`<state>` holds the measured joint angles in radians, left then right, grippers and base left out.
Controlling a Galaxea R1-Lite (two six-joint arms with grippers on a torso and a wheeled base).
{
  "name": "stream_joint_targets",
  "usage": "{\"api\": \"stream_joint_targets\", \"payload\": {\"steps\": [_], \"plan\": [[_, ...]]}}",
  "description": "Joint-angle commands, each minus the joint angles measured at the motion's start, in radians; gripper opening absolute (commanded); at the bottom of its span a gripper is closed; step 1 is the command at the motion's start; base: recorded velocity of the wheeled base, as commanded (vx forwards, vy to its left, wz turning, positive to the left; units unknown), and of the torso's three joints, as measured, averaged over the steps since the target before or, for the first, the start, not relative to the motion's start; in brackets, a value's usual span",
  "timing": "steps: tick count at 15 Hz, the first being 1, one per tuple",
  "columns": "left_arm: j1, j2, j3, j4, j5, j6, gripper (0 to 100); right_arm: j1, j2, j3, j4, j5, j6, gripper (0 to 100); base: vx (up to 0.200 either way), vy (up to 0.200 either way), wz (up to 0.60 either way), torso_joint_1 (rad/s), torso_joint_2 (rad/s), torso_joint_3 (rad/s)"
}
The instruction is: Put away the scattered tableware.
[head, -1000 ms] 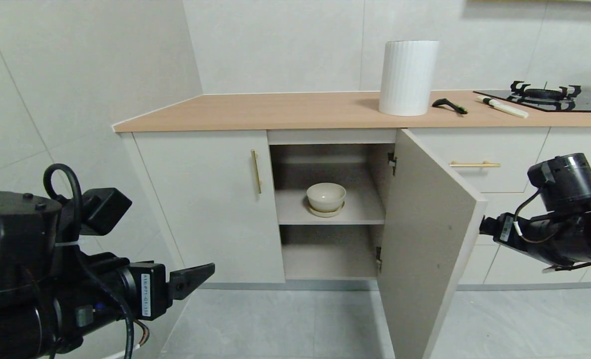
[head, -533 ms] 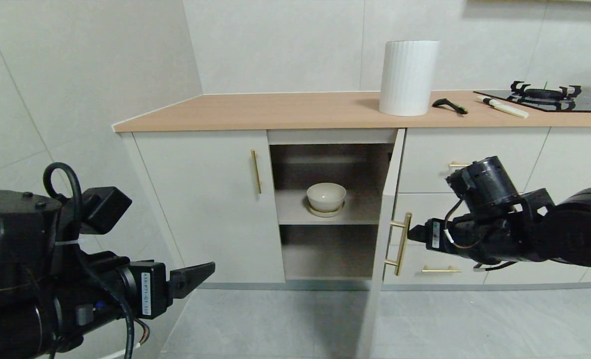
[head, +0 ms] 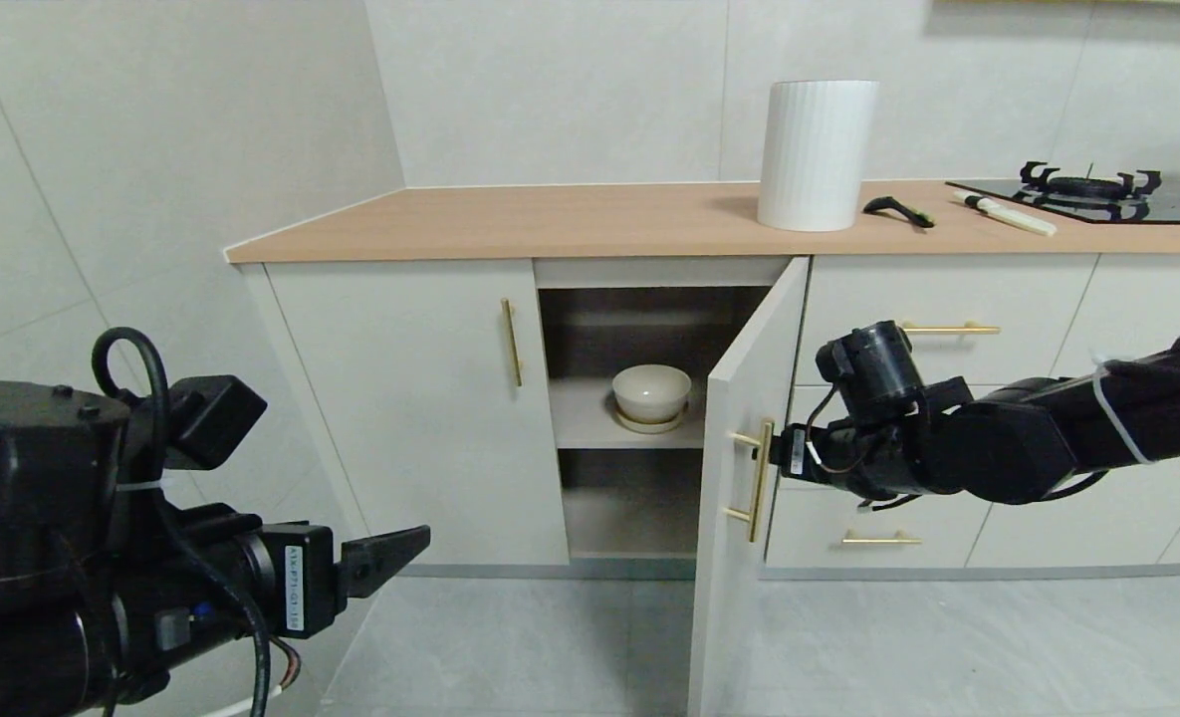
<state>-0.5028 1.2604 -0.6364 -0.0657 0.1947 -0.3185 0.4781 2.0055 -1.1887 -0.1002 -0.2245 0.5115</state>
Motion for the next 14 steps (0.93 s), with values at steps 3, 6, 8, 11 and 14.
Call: {"api": "stream_joint_targets", "payload": {"steps": [3, 6, 8, 11, 14], "plan": [[0.000, 0.010, 0.001, 0.000, 0.000, -0.001, 100, -0.007, 0.036, -0.006, -0.053, -0.003, 0.039, 100, 0.000, 0.000, 0.00, 0.000, 0.00, 0.000], [0.000, 0.007, 0.001, 0.000, 0.002, -0.001, 100, -0.007, 0.055, -0.003, -0.113, -0.001, 0.068, 100, 0.000, 0.000, 0.00, 0.000, 0.00, 0.000], [0.000, 0.007, 0.001, 0.000, 0.002, -0.001, 100, -0.007, 0.061, -0.003, -0.130, -0.003, 0.068, 100, 0.000, 0.000, 0.00, 0.000, 0.00, 0.000], [0.000, 0.004, 0.018, 0.003, 0.000, 0.015, 100, -0.007, 0.062, -0.002, -0.131, -0.004, 0.068, 100, 0.067, 0.000, 0.00, 0.001, 0.00, 0.002], [0.000, 0.005, 0.021, 0.003, 0.000, 0.026, 100, -0.004, 0.068, -0.002, -0.134, -0.006, 0.070, 100, 0.200, 0.000, 0.00, -0.002, 0.00, 0.004]]}}
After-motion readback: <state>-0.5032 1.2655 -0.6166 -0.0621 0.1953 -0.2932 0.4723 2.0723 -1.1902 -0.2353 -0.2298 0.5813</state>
